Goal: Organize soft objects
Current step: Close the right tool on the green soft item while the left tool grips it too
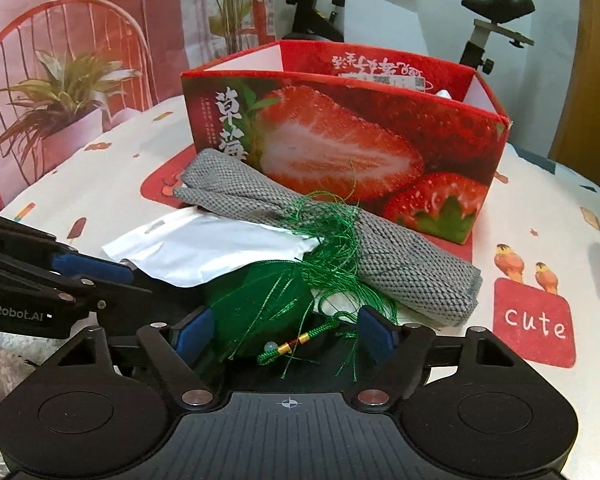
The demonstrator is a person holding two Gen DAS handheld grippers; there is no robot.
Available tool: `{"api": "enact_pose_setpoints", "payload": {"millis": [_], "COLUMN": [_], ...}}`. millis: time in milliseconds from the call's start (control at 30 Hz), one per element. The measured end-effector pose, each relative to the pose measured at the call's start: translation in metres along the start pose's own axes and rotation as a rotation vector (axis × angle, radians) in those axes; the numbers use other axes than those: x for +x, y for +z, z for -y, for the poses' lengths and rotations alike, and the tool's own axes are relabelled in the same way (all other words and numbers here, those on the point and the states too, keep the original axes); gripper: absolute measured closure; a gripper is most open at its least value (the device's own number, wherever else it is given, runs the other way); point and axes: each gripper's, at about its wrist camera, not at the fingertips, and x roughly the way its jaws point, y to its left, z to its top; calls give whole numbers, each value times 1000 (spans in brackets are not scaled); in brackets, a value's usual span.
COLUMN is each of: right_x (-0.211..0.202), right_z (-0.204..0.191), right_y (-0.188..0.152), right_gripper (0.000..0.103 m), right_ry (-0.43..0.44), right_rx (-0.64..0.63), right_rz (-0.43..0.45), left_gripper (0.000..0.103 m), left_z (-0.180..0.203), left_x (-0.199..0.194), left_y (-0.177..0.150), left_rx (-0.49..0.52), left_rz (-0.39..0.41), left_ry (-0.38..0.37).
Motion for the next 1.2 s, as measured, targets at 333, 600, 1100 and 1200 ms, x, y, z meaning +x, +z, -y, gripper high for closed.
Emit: {"api": "enact_pose_setpoints", "payload": {"millis": [333, 600, 1100, 1200], "right_x": [2, 6, 8, 9], "right_z": [-6, -7, -1, 0], "right_y": [-2, -3, -6, -6], "right_gripper": [41, 46, 49, 50], "right_ry": [36, 42, 65, 72], "right_rx": [-29, -32, 4, 15], "right_rz": [-16, -17, -20, -23], "left_gripper": [68, 67, 51, 48], "left_z": [-12, -13, -14, -12], "left_x": [15, 40, 45, 44], "left_y": [12, 31, 24, 22], "left_rx": [-64, -119, -224, -235], "left_rz": [-23, -29, 12, 20], "left_ry": [-75, -119, -266, -290]}}
